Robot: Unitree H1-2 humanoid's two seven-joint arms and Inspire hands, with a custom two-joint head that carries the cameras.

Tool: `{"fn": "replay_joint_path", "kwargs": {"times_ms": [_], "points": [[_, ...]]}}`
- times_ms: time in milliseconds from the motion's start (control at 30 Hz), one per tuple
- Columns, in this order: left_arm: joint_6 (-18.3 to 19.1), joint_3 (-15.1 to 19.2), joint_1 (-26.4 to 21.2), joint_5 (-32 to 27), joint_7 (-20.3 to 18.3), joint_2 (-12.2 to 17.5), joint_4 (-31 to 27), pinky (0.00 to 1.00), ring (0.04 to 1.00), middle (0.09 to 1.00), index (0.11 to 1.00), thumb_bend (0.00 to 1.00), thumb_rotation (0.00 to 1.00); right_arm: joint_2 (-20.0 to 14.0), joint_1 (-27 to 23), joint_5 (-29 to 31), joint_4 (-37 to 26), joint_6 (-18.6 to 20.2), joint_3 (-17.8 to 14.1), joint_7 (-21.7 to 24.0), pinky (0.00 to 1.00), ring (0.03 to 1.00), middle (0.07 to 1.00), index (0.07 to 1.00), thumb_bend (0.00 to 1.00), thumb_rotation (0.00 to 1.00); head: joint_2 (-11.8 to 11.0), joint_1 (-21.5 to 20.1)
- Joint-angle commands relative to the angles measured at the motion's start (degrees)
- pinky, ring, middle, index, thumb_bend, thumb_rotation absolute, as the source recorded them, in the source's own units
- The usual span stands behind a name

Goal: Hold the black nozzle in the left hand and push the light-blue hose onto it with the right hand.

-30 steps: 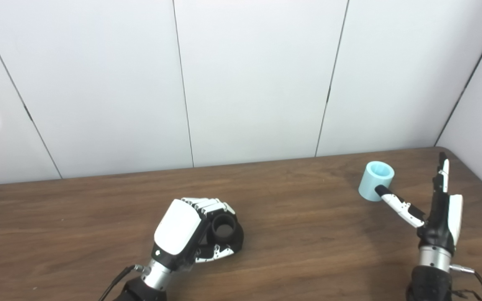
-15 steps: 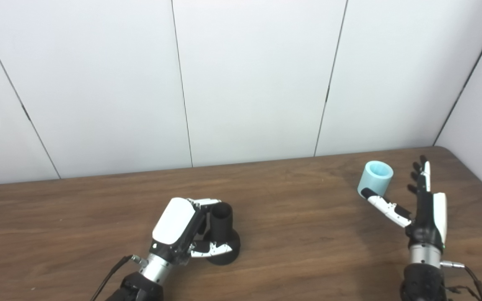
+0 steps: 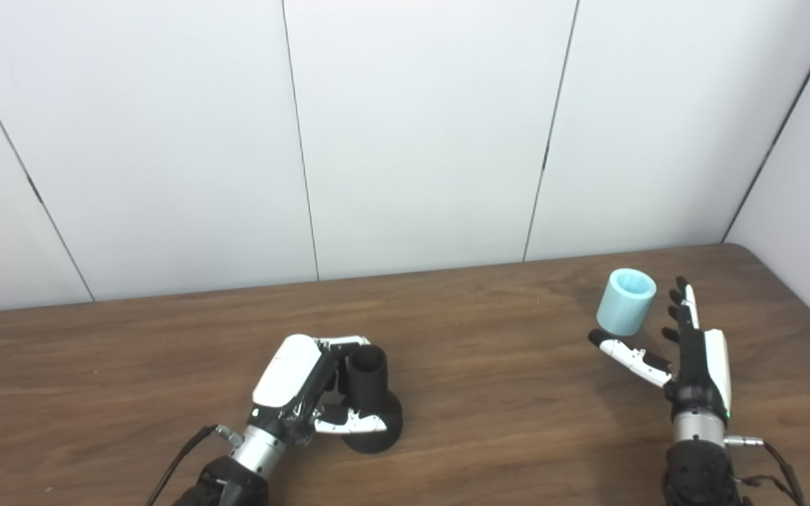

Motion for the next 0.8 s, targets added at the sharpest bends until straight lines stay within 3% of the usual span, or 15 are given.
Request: {"fn": "replay_joint_path", "kwargs": {"times_ms": [0, 400, 767], "points": [[3.57, -3.09, 9.01, 1.47, -6.09, -0.36, 6.5, 0.21, 0.28, 0.407, 0.511, 0.52, 0.0, -1.87, -2.84, 0.08, -2.02, -0.89, -0.28, -0.12, 0.82, 0.917, 0.946, 0.97, 0.96, 0.4, -0.23, -0.69], [10.79, -4.24, 8.89, 1.86, -12.53, 0.37, 4.17, 0.24, 0.298, 0.409, 0.511, 0.52, 0.0, -1.61, -3.87, 0.67, -1.61, 0.72, -0.48, 0.02, 0.81, 0.899, 0.926, 0.946, 0.94, 0.35, -0.42, -1.93], [10.94, -5.08, 9.05, 2.55, -13.39, 0.98, 2.98, 0.23, 0.297, 0.409, 0.509, 0.52, 0.0, -0.93, -6.47, 4.5, 2.26, -2.11, -3.26, -1.93, 0.79, 0.877, 0.898, 0.915, 0.92, 0.28, -0.34, -2.42]]}}
